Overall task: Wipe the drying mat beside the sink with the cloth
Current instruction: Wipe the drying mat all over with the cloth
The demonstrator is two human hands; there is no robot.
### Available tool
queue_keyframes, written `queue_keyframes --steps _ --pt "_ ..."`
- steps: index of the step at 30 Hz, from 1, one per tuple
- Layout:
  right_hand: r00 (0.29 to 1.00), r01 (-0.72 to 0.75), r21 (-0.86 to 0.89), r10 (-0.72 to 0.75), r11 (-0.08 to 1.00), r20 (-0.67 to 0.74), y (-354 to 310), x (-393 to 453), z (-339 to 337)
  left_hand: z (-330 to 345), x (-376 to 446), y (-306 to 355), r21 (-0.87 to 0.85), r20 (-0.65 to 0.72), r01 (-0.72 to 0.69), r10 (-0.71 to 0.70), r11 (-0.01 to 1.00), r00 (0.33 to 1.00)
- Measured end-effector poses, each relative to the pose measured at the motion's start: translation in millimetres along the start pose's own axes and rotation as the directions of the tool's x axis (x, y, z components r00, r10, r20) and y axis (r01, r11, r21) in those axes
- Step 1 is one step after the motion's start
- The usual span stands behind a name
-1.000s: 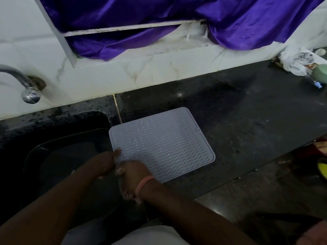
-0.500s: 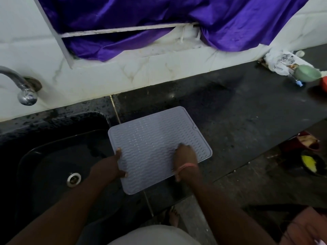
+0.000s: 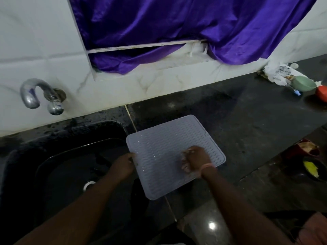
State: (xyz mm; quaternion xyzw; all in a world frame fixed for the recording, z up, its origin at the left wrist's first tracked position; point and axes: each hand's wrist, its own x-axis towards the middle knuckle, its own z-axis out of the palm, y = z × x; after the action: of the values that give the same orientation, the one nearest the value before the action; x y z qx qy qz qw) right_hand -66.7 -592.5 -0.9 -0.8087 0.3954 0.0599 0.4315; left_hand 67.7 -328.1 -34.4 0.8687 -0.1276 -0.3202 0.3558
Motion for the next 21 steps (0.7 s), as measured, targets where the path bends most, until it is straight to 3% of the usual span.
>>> queue_keyframes --steps 3,5,7,12,15,17,19,21 --pt "0.965 -0.134 -0.256 0.068 0.957 -0.253 24 45 -60 5 -2 5 -0.396 -0.068 0.134 -0.174 0.908 0.982" --pt "0.948 -0.158 -0.368 0.036 0.916 -0.316 28 69 -79 10 0 7 -0.688 0.029 0.245 -0.312 0.683 0.950" --pt "0.959 -0.127 -0.452 -0.007 0.883 -0.284 22 83 -74 16 -1 13 -0.836 0.100 0.276 -0.362 0.474 0.927" --pt "0.958 0.134 -0.615 -0.260 0.777 -0.120 -24 63 21 31 -3 19 -0.897 0.098 0.256 -0.404 0.361 0.910" --pt "0.895 0.404 -0.701 -0.412 0.587 0.171 -51 21 92 37 -2 16 -0.914 0.102 0.255 -0.431 0.316 0.897" --pt "0.819 0.561 -0.635 -0.469 0.530 0.332 -62 -1 117 37 0 16 -0.915 0.106 0.258 -0.431 0.310 0.896" --pt "0.741 0.672 -0.480 -0.505 0.565 0.443 -68 -5 117 36 3 16 -0.917 0.108 0.260 -0.438 0.304 0.893" --pt "0.746 0.660 -0.329 -0.536 0.675 0.397 -70 8 97 32 6 18 -0.914 0.122 0.272 -0.436 0.302 0.892"
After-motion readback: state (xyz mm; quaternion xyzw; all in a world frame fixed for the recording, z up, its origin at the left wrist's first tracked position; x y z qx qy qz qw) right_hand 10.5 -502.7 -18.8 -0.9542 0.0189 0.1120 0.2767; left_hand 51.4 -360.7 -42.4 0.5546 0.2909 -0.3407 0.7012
